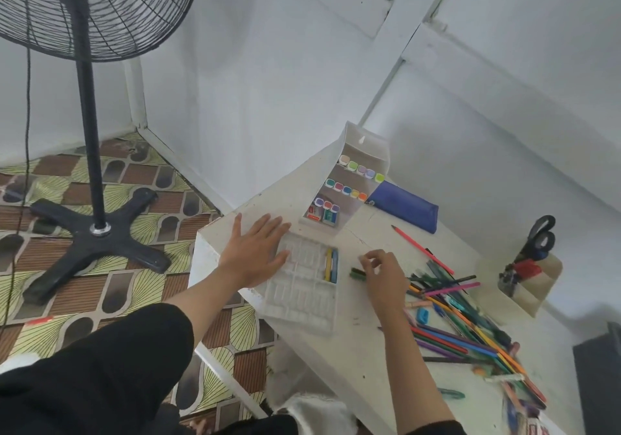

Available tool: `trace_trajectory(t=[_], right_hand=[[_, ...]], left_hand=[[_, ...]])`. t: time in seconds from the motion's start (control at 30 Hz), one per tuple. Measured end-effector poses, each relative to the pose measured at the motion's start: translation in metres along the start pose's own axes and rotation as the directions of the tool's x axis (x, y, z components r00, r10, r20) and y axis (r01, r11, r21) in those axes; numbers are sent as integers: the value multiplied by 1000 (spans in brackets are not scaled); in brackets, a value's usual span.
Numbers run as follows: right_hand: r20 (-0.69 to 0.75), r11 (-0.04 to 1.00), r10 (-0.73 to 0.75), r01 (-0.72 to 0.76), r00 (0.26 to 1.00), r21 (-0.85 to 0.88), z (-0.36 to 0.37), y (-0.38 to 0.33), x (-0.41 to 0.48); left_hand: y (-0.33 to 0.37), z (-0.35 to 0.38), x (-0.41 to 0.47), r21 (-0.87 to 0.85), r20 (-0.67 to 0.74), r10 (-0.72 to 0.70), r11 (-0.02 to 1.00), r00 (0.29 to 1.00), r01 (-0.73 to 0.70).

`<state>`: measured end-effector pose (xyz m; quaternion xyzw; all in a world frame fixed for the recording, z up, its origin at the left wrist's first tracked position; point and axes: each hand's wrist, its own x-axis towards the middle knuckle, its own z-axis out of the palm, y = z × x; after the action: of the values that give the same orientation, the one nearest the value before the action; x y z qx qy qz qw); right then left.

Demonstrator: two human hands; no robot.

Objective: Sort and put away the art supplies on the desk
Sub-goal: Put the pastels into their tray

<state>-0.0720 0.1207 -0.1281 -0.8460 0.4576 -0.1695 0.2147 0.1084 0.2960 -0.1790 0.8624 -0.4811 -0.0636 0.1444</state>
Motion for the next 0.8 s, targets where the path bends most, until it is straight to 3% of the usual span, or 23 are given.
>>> trace_trajectory(t=[0.23,0.37,0.43,0.53,0.6,0.67,0.7,0.8], right_hand=[[191,951,-90,141,978,-276,-14,28,1],[242,788,-226,323,944,-524,-9,20,2],[232,749,-248,338,940,-570,-8,15,2],[106,829,-270,287,957,-481,-6,4,1],[47,943,-227,232,973,-238,-4,-9,2],[114,993,-98,90,989,72,-2,-28,3],[174,990,-52,28,983,136,1,-37,3],[254,999,19,-28,967,31,15,-51,4]], left_hand=[[1,0,0,41,12,-4,999,1000,4],[2,-1,0,39,9,-10,999,1000,10],[2,-1,0,41,9,-10,999,1000,10],[3,-1,0,42,9,-12,999,1000,11],[3,-2,0,37,5,-13,999,1000,13],[3,-2,0,35,5,-12,999,1000,12],[3,-2,-1,34,2,-13,999,1000,13],[3,-2,-1,43,7,-16,999,1000,16]])
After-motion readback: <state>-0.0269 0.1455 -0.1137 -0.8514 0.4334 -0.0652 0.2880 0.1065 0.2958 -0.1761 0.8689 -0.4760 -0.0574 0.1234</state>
